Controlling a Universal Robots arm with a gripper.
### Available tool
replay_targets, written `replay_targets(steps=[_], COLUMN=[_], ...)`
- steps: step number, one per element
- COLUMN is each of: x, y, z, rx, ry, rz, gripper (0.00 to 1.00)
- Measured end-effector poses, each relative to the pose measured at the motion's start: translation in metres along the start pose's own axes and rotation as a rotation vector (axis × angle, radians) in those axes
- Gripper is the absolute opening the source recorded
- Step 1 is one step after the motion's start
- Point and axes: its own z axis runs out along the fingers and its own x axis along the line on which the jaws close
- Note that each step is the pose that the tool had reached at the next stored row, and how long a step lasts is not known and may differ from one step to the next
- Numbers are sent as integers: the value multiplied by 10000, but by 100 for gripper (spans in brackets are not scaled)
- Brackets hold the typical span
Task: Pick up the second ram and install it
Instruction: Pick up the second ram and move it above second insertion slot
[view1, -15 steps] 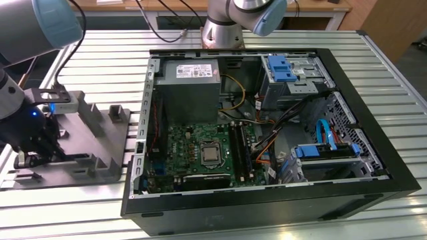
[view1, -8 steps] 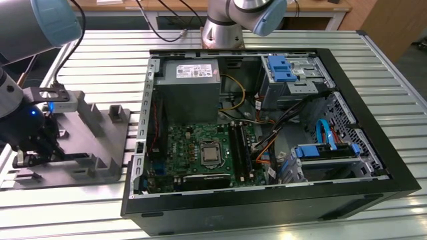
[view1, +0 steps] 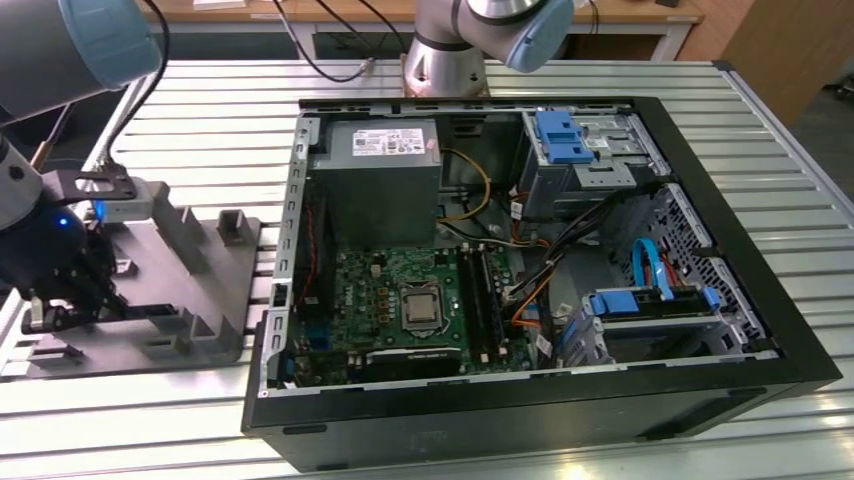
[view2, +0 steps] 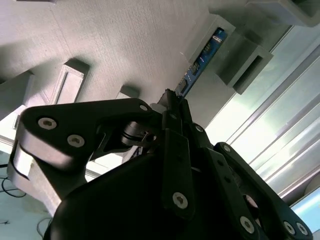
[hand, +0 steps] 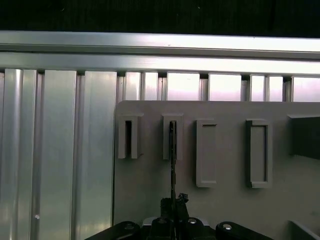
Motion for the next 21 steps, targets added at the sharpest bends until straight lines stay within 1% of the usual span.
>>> replay_targets(steps=[10,21], x=[2,4], y=[-2,-3], z=[-178,-304], rx=[2,1], ry=[-1,-1], rz=[0,0], gripper=[14,14])
